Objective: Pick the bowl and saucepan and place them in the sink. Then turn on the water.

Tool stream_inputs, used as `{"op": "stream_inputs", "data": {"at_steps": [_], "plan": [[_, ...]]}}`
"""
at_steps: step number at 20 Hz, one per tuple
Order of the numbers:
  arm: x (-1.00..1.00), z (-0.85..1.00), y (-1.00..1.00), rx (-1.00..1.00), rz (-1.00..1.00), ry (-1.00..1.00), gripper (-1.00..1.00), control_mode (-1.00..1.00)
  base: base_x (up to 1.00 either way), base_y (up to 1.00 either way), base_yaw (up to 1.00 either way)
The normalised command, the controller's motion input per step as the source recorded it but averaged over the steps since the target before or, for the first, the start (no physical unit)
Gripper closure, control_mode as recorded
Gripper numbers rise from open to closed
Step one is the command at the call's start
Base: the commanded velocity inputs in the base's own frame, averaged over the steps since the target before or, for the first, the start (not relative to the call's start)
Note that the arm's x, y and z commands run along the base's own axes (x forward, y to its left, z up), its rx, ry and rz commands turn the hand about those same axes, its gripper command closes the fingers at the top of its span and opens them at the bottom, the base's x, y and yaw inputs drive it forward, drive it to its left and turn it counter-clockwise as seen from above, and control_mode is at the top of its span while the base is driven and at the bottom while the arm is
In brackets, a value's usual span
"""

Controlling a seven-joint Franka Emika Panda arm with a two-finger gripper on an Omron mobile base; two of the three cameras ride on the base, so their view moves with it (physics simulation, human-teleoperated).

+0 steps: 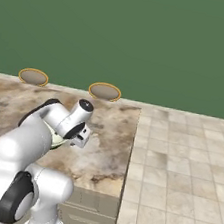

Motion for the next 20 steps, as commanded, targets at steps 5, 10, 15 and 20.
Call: {"op": "stream_inputs", "data": {"at_steps": [5, 10, 15, 20], "plan": [[0.08, -0.09, 0.06, 0.04, 0.0, 0.02, -1.0, -1.0, 0.0, 0.0, 0.0], [0.04, -0.08, 0.04, 0.04, 0.0, 0.01, -1.0, -1.0, 0.0, 0.0, 0.0], [0.06, -0.07, 0.06, 0.01, 0.0, 0.0, -1.0, -1.0, 0.0, 0.0, 0.0], [0.1, -0.08, 0.09, 0.0, 0.0, 0.0, -1.0, -1.0, 0.0, 0.0, 0.0]]}}
